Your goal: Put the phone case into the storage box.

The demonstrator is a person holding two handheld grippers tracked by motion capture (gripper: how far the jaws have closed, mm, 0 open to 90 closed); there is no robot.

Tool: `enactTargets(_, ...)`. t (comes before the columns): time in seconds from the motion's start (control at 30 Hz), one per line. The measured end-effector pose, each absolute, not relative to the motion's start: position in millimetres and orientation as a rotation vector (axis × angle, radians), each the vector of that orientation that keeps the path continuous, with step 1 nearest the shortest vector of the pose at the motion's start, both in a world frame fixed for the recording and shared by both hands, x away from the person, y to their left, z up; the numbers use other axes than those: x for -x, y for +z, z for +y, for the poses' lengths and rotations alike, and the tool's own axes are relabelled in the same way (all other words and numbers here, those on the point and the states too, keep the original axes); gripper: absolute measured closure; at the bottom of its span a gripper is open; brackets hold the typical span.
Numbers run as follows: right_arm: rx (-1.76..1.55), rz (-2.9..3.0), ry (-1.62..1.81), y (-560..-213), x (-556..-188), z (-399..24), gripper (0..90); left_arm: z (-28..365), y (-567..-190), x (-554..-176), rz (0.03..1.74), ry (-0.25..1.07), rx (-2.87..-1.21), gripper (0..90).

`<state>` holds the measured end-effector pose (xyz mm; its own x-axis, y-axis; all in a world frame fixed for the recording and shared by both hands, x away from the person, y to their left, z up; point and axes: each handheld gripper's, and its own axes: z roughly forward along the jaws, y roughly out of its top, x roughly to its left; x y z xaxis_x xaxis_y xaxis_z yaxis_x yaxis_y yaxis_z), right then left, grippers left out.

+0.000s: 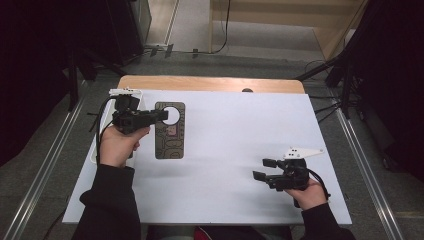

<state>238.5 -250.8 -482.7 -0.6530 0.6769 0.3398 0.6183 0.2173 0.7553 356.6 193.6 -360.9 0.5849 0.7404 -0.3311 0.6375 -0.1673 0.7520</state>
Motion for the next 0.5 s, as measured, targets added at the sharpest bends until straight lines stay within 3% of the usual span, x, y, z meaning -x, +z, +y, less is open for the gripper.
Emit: enactTargets(0.5,-1.274,2.425,1.419,-490.1,-229.6,-253.2,29.0,212.5,-356.6,-359.6,1.141,0.157,-1.843,73.0)
